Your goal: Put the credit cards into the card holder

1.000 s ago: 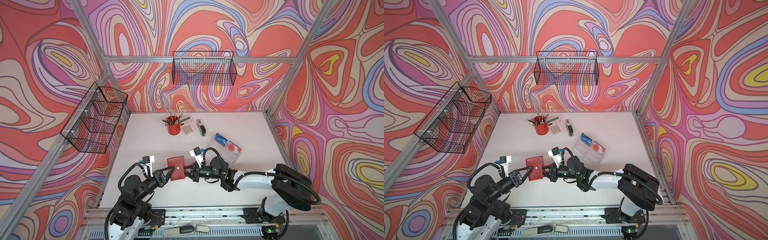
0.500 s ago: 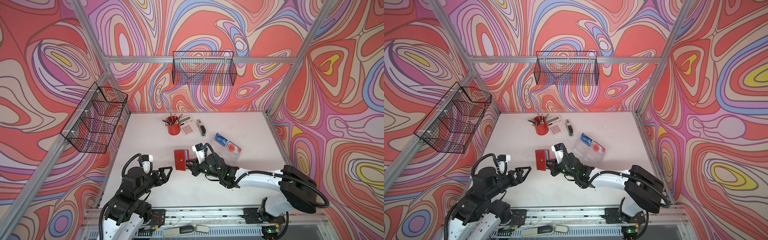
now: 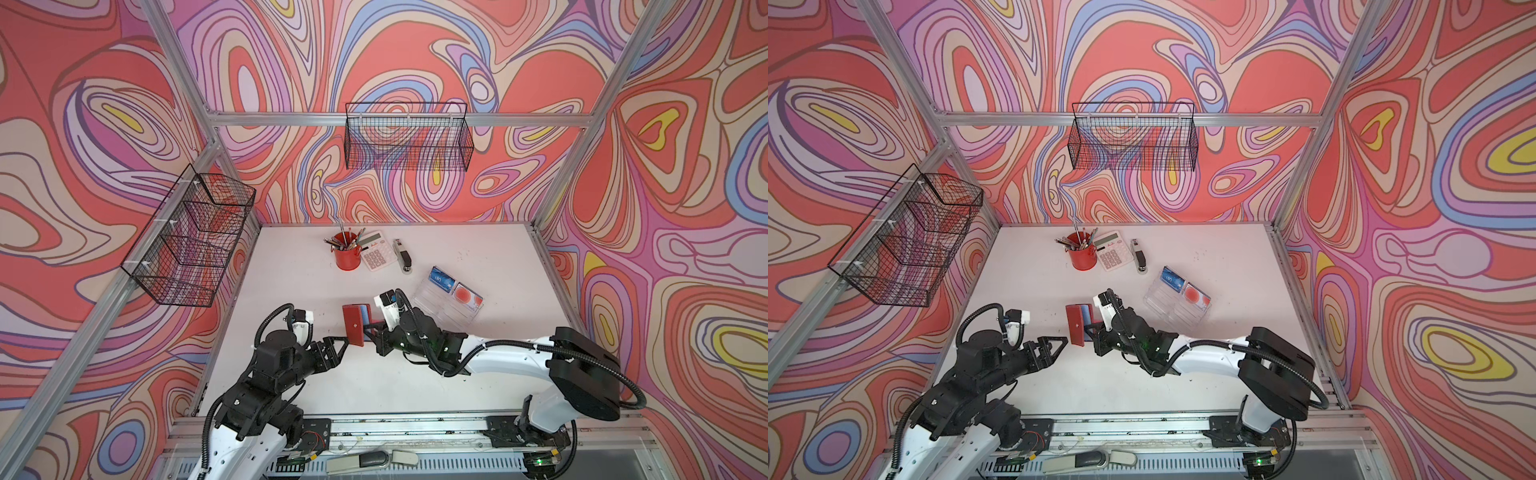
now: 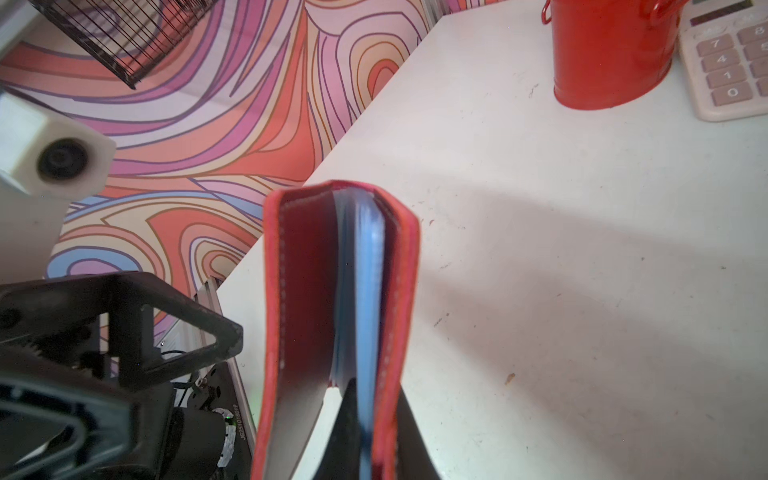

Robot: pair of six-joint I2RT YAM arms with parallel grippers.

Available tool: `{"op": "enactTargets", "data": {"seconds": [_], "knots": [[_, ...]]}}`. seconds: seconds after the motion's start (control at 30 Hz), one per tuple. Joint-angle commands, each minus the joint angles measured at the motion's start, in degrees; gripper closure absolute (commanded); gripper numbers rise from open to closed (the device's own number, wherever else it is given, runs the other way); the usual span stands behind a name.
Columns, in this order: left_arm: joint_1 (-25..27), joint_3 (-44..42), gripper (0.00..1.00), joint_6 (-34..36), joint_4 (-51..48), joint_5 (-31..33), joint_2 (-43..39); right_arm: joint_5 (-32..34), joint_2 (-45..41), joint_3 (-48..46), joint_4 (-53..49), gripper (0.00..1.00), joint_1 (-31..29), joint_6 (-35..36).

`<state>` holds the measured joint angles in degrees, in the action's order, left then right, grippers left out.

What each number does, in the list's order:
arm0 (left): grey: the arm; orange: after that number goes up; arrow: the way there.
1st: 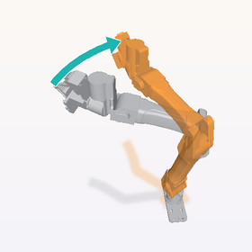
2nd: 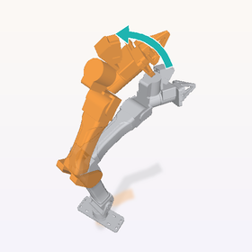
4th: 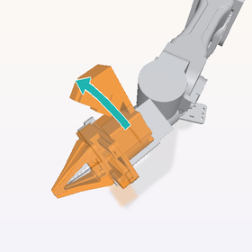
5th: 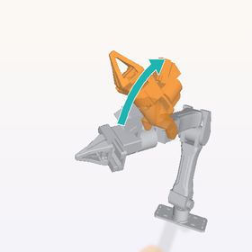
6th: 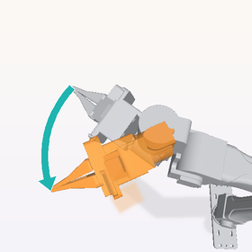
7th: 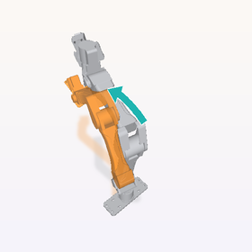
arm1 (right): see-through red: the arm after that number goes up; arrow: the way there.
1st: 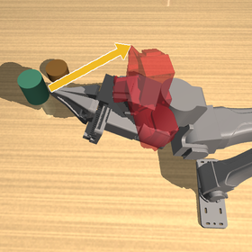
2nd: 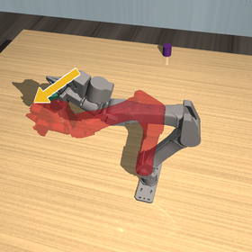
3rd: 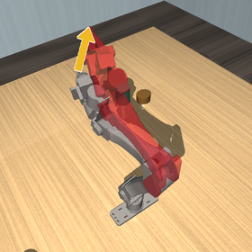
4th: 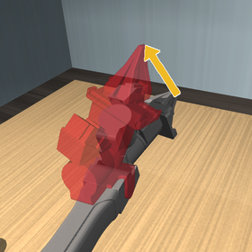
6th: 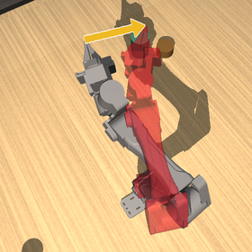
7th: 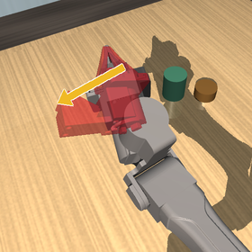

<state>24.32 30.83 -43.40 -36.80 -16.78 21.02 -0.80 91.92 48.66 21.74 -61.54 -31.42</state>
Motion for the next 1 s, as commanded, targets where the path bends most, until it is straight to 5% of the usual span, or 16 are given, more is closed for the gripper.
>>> {"op": "enactTargets", "data": {"seconds": [0.0,0.2,0.4,0.97], "knots": [[4.66,-0.53,0.26,-0.83,3.47,5.42,1.31,1.92,1.97,2.82,-2.05,1.00,-1.31,1.43],[15.36,1.16,0.28,-2.12,4.41,20.45,9.74,2.82,4.00,4.60,-3.19,1.00,-2.98,2.21],[18.04,2.00,0.30,-3.39,5.73,25.89,17.01,3.17,3.09,3.83,-2.47,1.00,-3.84,2.09],[18.22,1.77,0.81,-5.64,1.61,31.22,14.12,7.59,4.01,4.80,-5.67,1.00,-3.96,0.43]]}}
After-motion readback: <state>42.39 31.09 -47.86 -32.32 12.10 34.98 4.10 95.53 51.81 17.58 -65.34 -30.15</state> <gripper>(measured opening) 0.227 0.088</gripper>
